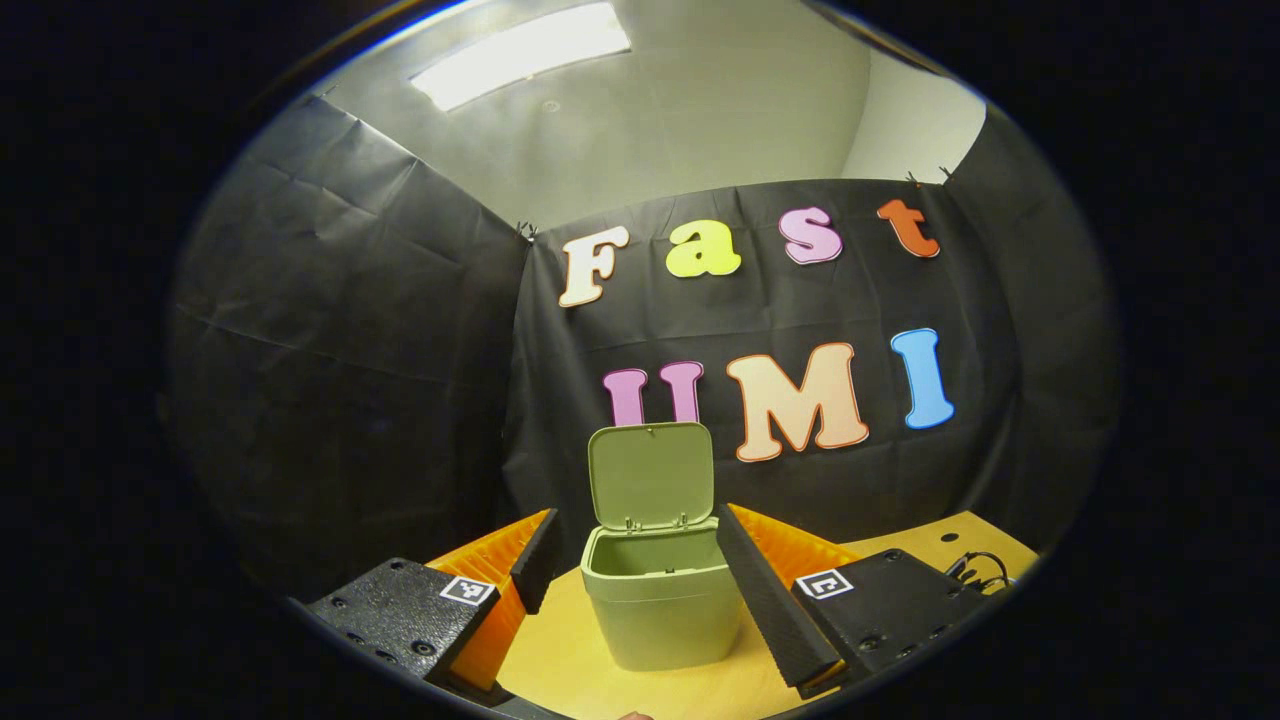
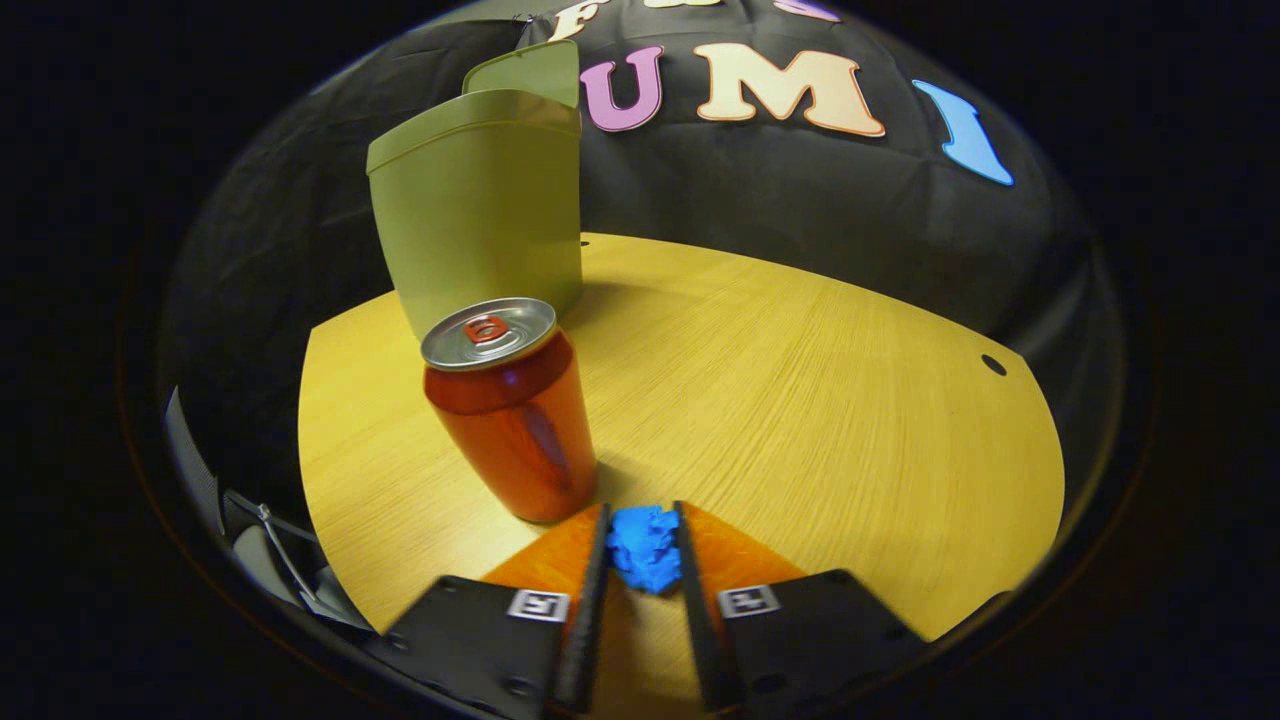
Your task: Press the lid of the desktop garbage bin to open it, pick up the crumpled paper on the desktop and throw it into the bin, then pick up the pop can on the desktop and drop it into the bin, and finally close the garbage bin lid.
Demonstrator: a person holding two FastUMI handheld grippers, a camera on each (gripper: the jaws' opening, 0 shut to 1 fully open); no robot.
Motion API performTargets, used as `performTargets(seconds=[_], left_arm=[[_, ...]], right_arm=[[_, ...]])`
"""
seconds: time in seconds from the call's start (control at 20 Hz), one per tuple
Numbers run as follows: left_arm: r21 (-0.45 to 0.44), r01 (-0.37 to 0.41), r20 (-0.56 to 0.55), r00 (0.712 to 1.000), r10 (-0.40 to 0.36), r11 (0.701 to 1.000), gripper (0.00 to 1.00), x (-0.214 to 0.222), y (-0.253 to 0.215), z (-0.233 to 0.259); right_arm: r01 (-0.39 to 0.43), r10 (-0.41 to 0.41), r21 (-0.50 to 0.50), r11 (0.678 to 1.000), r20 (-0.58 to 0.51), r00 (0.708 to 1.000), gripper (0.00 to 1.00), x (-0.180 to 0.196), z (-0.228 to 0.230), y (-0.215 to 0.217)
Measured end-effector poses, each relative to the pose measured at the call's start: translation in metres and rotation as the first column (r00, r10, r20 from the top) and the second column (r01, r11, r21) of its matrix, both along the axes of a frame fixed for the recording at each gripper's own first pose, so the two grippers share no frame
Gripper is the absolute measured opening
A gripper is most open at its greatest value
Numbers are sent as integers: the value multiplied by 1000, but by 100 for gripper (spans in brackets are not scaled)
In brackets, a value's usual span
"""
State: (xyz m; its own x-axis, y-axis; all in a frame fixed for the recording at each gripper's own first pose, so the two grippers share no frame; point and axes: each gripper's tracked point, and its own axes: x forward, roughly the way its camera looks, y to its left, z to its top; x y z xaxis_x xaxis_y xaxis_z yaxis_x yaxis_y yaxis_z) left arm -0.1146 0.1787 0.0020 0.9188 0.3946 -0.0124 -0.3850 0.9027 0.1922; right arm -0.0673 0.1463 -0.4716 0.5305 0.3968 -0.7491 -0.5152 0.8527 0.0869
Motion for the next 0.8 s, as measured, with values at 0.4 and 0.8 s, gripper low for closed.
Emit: performTargets(seconds=[0.4, 0.8], left_arm=[[-39, 23, 22, 1000, -22, 999, 97, 8, 5, -4], [-87, 71, 22, 997, -69, 994, 93, 24, 10, -20]], right_arm=[[111, -115, 87, 990, 41, 992, 31, 26, 61, -11], [126, -191, 220, 967, 310, 931, 31, 103, 203, 10]])
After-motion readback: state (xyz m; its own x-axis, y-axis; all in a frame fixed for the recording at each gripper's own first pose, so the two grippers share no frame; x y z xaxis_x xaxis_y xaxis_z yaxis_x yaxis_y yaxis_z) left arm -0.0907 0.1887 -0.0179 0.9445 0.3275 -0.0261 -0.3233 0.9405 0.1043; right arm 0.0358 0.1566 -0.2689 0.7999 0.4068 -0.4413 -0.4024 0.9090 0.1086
